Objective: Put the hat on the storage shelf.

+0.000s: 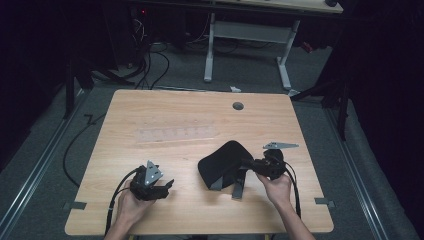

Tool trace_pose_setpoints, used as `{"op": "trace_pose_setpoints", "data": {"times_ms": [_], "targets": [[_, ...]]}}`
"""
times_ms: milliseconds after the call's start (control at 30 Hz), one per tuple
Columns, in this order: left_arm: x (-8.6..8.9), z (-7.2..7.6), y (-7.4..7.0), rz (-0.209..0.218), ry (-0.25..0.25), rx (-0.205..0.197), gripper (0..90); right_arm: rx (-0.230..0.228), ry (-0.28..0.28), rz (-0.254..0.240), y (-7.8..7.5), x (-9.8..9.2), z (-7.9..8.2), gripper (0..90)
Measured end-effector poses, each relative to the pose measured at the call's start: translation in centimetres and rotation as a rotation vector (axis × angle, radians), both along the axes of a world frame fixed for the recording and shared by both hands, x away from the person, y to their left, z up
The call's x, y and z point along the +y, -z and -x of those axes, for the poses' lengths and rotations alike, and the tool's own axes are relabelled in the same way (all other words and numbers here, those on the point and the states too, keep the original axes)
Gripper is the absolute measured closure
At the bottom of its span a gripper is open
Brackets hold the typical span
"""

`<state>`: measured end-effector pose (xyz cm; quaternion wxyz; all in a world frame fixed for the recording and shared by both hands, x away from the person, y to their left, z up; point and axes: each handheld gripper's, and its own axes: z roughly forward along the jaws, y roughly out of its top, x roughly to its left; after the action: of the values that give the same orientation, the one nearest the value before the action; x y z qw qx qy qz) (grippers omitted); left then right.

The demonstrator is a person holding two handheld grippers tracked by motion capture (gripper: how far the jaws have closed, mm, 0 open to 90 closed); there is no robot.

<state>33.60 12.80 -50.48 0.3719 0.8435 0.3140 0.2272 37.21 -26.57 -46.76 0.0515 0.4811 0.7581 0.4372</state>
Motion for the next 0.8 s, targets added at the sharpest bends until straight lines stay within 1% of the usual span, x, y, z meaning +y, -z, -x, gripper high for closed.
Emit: {"op": "trace_pose_setpoints", "data": {"times_ms": [133, 300, 467, 600, 800], "targets": [[-0.9, 0.5, -1.1, 0.004, 0.046, -0.019, 27.6, 0.018, -0.001, -0.007, -0.9, 0.2, -0.1, 84.6], [-2.3, 1.0, -2.3, -0.018, 0.112, -0.038, 28.9, 0.042, -0.008, -0.016, -1.9, 0.4, -0.4, 84.6], [-3.5, 1.3, -3.3, -0.012, 0.165, -0.057, 29.3, 0.07, -0.017, -0.022, -2.8, 0.8, -0.9, 84.6], [-4.4, 1.4, -3.8, -0.021, 0.194, -0.072, 29.7, 0.092, -0.025, -0.024, -3.3, 1.1, -1.1, 84.6], [-5.3, 1.4, -4.2, -0.035, 0.224, -0.093, 29.9, 0.115, -0.043, -0.039, -3.7, 1.6, -1.4, 84.5]]}}
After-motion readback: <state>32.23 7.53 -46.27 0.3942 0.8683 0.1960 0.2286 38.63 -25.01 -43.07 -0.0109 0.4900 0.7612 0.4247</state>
